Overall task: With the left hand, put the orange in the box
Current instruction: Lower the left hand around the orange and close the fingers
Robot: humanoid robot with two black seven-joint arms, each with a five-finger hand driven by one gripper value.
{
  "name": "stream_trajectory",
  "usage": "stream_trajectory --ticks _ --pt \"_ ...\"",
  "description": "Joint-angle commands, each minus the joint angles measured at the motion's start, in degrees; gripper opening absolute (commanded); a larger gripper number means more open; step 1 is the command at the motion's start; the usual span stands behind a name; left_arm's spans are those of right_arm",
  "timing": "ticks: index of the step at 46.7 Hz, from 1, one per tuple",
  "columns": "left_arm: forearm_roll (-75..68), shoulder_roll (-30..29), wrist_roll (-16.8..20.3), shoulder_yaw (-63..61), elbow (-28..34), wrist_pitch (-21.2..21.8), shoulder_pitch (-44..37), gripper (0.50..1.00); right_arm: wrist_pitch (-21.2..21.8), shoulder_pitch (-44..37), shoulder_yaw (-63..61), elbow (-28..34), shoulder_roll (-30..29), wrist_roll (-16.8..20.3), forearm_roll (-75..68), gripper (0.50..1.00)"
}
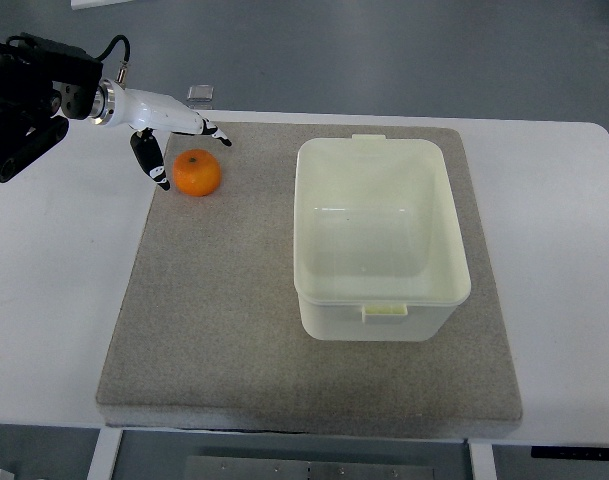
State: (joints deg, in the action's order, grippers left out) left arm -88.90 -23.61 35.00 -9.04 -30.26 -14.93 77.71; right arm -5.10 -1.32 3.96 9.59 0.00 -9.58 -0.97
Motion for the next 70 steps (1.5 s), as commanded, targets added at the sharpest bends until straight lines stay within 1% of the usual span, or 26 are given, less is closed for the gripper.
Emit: stream_trajectory --ticks 1,23,40,57,59,63,65,70 --pt "0.57 0.23 0.00 0.07 0.20 0.34 -0.90 0.996 0.00 0.00 0.00 -0.01 0.00 0.00 0.00 0.932" --pt "3.73 0.58 0.00 0.51 0.29 1.49 -3.18 0.996 0.00 -0.09 0.00 -0.01 0.00 0.00 0.00 0.932" --pt "4.08 0.67 0.00 0.42 2.92 4.91 -5.29 0.996 0.00 0.00 0.00 -0.01 0.00 0.00 0.00 0.932" --pt "4.88 1.46 0.00 0.42 2.93 5.79 -5.91 0.986 0.00 0.00 0.00 -0.01 0.00 0.00 0.00 0.932" --pt "4.88 1.72 0.00 0.25 2.93 5.97 -6.17 0.981 0.00 0.00 0.00 -0.01 0.00 0.00 0.00 0.932" --pt "4.88 1.90 0.00 0.25 3.01 6.15 -6.35 0.958 0.00 -0.09 0.00 -0.01 0.00 0.00 0.00 0.932" --pt "4.88 1.90 0.00 0.25 3.10 6.23 -6.44 0.934 0.00 0.00 0.00 -0.01 0.00 0.00 0.00 0.932" --pt "4.79 2.07 0.00 0.25 3.10 6.32 -6.44 0.894 0.00 0.00 0.00 -0.01 0.00 0.00 0.00 0.932"
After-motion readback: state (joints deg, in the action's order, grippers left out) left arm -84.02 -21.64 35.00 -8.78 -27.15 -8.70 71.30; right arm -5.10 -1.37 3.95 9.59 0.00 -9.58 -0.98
